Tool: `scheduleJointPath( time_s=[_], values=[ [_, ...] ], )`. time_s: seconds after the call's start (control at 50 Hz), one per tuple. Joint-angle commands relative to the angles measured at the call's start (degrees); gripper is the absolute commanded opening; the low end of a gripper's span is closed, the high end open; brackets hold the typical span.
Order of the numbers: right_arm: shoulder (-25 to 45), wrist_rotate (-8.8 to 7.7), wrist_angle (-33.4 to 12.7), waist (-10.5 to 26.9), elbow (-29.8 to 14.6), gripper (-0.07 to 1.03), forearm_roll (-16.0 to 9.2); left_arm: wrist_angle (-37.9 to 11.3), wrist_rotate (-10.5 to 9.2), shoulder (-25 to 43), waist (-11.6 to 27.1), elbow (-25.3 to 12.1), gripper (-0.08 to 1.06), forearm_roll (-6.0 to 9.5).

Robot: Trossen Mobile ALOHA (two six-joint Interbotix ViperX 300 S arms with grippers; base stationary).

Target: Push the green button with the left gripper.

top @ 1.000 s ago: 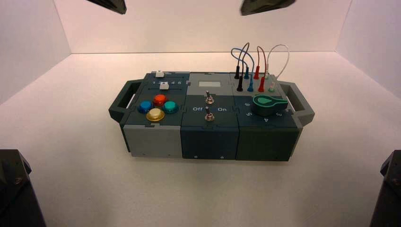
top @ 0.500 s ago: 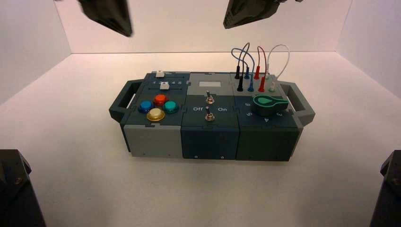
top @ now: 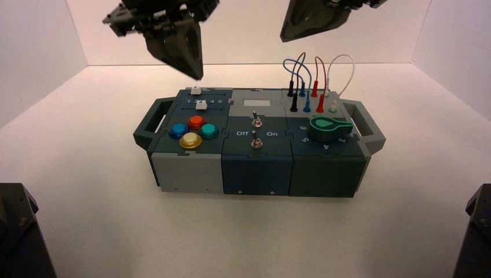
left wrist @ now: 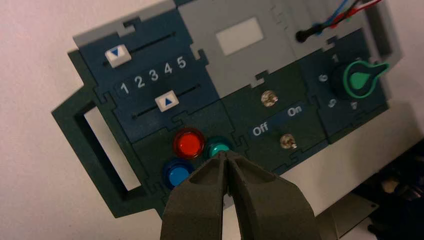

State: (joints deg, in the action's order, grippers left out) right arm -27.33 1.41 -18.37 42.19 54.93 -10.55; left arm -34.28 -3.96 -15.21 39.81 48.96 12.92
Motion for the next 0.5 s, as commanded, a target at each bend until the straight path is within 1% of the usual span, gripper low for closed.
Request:
scheduleJointPath(
  time_s=[0.02, 0.18, 0.5],
  values=[
    [-1.7, 0.09, 0.3, -0.3, -0.4, -0.02, 0.1, 0.5, -0.18, 1.8, 0.4, -1.0, -0.03, 0.18],
    [-2.2, 0.00, 0.3, -0.3, -0.4, -0.02, 0.2, 0.9, -0.09, 5.1, 1.1, -1.8, -0.03, 0.09],
    [-2.2, 0.00, 0.3, -0.4, -0.4, -0.02, 0.4, 0.9, 0.09, 11.2, 3.9, -4.0, -0.03, 0.18]
  ],
)
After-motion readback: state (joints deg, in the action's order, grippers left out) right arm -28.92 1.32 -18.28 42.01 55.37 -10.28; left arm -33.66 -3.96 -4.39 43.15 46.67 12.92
